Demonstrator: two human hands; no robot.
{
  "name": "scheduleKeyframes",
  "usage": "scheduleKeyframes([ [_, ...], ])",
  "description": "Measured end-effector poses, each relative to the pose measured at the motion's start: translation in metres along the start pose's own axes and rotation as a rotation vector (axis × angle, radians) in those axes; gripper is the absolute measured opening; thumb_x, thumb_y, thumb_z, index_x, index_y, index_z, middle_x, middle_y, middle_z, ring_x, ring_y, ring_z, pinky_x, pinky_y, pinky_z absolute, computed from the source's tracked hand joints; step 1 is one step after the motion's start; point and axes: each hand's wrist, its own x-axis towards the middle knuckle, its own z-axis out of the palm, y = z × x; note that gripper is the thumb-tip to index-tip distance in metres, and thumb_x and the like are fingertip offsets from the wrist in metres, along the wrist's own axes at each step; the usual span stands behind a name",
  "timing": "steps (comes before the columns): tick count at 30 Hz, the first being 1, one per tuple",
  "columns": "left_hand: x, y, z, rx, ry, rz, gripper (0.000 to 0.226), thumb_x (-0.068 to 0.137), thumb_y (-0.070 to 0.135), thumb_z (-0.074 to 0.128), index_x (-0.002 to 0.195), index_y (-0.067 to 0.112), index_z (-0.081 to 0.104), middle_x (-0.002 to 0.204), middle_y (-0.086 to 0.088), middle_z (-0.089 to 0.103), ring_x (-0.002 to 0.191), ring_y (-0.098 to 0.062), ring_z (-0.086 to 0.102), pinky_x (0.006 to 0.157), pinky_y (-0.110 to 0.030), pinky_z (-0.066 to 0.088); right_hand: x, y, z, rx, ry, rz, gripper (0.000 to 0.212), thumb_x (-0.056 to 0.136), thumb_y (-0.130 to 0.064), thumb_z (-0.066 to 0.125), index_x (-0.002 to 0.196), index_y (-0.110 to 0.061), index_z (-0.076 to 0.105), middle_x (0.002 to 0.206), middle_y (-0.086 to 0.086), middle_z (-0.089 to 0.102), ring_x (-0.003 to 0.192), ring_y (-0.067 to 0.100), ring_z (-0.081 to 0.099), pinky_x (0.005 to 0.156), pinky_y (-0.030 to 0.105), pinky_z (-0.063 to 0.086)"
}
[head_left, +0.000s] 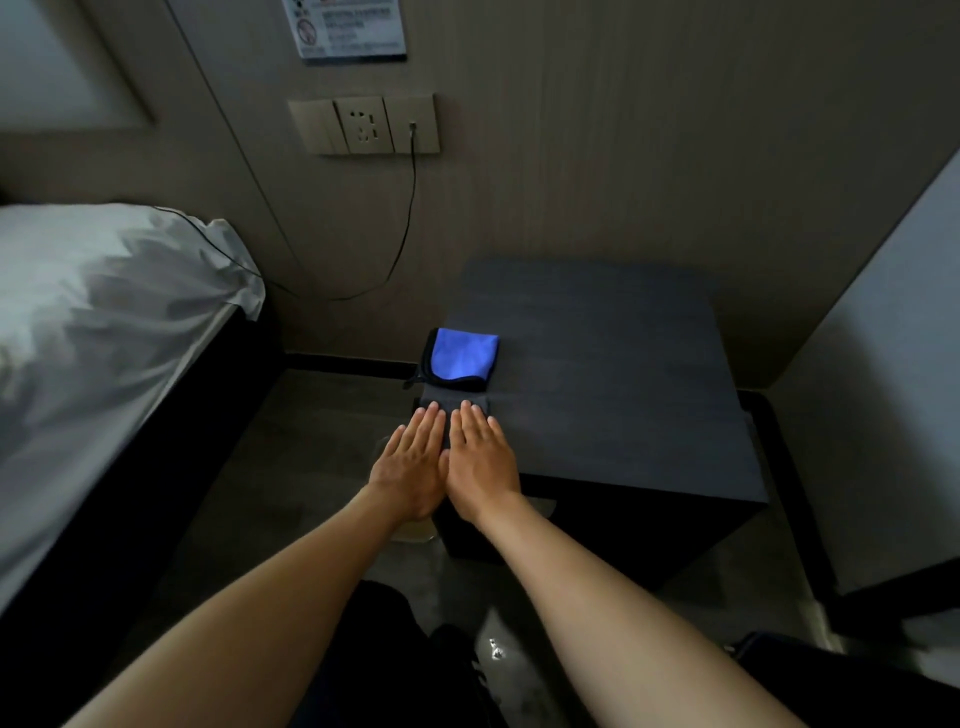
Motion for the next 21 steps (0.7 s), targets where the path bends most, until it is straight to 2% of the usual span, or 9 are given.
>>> scheduleKeyframes([
  [10, 0.024, 0.063, -0.015, 0.024, -0.08, 0.064, 0.06, 0.105, 0.038, 0.008, 0.154, 0.012, -0.016, 0.162, -0.004, -0.023, 0.149, -0.018, -0.02, 0.123, -0.038, -0.005, -0.014, 0.067, -0.007, 0.024, 0.042, 0.033, 0.059, 0.107, -0.033, 0.019, 0.157, -0.006, 0.002, 0.165, 0.012, -0.003, 0.153, 0.023, -0.004, 0.124, 0.039, -0.001],
  [21, 0.098, 0.218, -0.03, 0.042, -0.054, 0.265, 0.061, 0.106, 0.037, 0.01, 0.155, 0.011, -0.015, 0.163, -0.005, -0.02, 0.15, -0.02, -0.018, 0.124, -0.04, -0.003, -0.043, 0.225, -0.036, 0.013, 0.027, 0.244, 0.058, 0.107, -0.034, 0.018, 0.157, -0.009, 0.003, 0.166, 0.01, -0.001, 0.153, 0.022, -0.003, 0.124, 0.04, 0.001],
])
